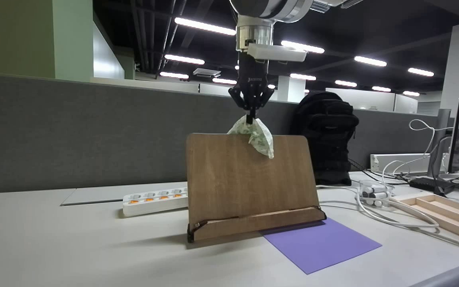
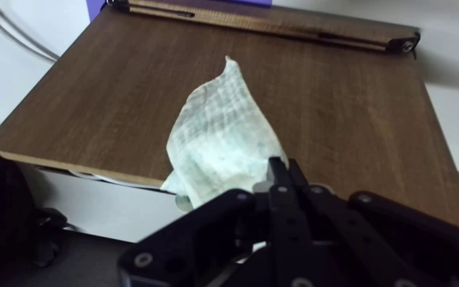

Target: Hang the cloth on the object

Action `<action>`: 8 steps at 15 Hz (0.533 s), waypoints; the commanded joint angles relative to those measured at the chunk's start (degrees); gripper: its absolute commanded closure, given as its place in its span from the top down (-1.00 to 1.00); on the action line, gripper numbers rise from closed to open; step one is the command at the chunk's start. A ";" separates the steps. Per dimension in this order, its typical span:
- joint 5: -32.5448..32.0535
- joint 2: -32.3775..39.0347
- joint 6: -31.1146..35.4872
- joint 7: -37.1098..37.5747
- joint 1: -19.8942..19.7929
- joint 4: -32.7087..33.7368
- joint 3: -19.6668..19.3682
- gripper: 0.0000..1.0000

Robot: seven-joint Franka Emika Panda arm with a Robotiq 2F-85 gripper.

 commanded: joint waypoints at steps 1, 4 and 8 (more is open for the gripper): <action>4.21 -3.72 -7.43 -2.76 0.90 -2.00 0.33 -0.99; 5.86 -4.90 -12.71 -3.16 1.25 -3.05 0.47 -0.99; 5.19 -4.98 -15.71 -0.59 0.97 -2.87 0.46 -0.33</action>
